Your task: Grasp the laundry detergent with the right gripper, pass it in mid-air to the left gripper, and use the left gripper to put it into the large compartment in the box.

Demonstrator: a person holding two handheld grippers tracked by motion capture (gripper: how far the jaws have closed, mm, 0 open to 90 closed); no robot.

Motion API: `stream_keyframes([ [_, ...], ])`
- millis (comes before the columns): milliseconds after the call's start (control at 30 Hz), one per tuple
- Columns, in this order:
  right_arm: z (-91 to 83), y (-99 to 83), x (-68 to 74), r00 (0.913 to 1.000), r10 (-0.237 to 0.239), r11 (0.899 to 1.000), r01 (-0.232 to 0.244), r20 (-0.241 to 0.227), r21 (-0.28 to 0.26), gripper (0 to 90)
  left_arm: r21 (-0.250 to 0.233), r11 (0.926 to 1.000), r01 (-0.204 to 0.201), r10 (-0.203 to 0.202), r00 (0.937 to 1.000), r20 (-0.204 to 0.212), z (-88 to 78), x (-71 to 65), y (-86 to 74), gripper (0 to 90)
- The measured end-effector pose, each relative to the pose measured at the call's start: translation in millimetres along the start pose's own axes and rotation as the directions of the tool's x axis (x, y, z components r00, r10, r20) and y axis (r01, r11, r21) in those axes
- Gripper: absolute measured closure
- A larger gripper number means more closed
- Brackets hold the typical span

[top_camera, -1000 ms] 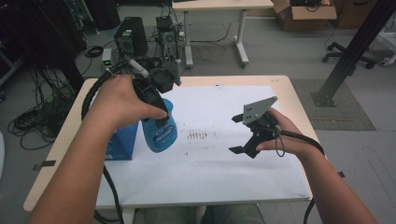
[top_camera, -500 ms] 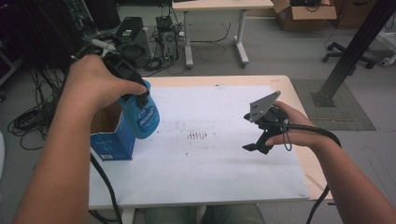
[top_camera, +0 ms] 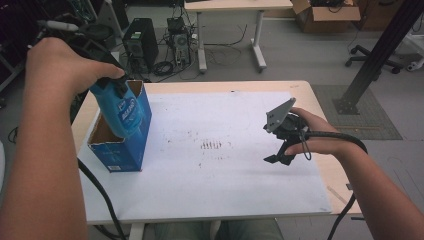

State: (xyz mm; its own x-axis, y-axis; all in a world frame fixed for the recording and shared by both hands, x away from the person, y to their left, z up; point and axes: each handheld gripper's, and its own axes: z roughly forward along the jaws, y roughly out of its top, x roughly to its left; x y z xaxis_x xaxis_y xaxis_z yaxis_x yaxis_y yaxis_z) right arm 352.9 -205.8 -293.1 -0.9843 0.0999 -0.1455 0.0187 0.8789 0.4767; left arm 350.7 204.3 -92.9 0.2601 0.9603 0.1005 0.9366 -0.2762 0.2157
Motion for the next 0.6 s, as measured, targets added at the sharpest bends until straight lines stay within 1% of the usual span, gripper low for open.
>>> stream_keyframes([
  [33,0.2,-0.1,0.2,1.0,0.007,1.0,-0.006,-0.004,0.014,2.3,-0.002,0.9999,0.014,-0.014,0.9999,-0.003,-1.5,3.2,-0.4,38.1],
  [167,0.9,0.0,-1.9,0.9999,-0.001,0.999,0.002,-0.012,0.039,2.3,0.009,0.9983,0.057,-0.057,0.9983,-0.009,-6.5,15.7,-0.4,38.1],
  [267,1.6,0.1,-3.0,0.9998,-0.008,0.998,0.009,-0.018,0.06,2.3,0.024,0.9943,0.104,-0.104,0.9946,-0.011,-8.4,25.7,0.9,38.1],
  [333,2.2,0.2,-3.7,0.9997,-0.009,0.997,0.01,-0.022,0.076,2.5,0.034,0.9906,0.132,-0.132,0.9912,-0.012,-9.2,32.0,2.0,38.2],
  [467,2.7,0.3,-5.4,0.9996,-0.008,0.996,0.011,-0.029,0.089,2.5,0.044,0.9821,0.183,-0.182,0.9831,-0.019,-10.0,42.9,5.7,38.2],
  [533,3.0,0.0,-6.2,0.9994,-0.006,0.996,0.009,-0.033,0.094,2.6,0.05,0.9762,0.211,-0.21,0.9774,-0.022,-10.1,48.1,8.2,38.1],
  [600,3.2,-0.2,-7.1,0.9994,-0.005,0.995,0.009,-0.035,0.102,2.5,0.052,0.9731,0.224,-0.223,0.9744,-0.025,-9.5,51.3,10.2,38.2],
])
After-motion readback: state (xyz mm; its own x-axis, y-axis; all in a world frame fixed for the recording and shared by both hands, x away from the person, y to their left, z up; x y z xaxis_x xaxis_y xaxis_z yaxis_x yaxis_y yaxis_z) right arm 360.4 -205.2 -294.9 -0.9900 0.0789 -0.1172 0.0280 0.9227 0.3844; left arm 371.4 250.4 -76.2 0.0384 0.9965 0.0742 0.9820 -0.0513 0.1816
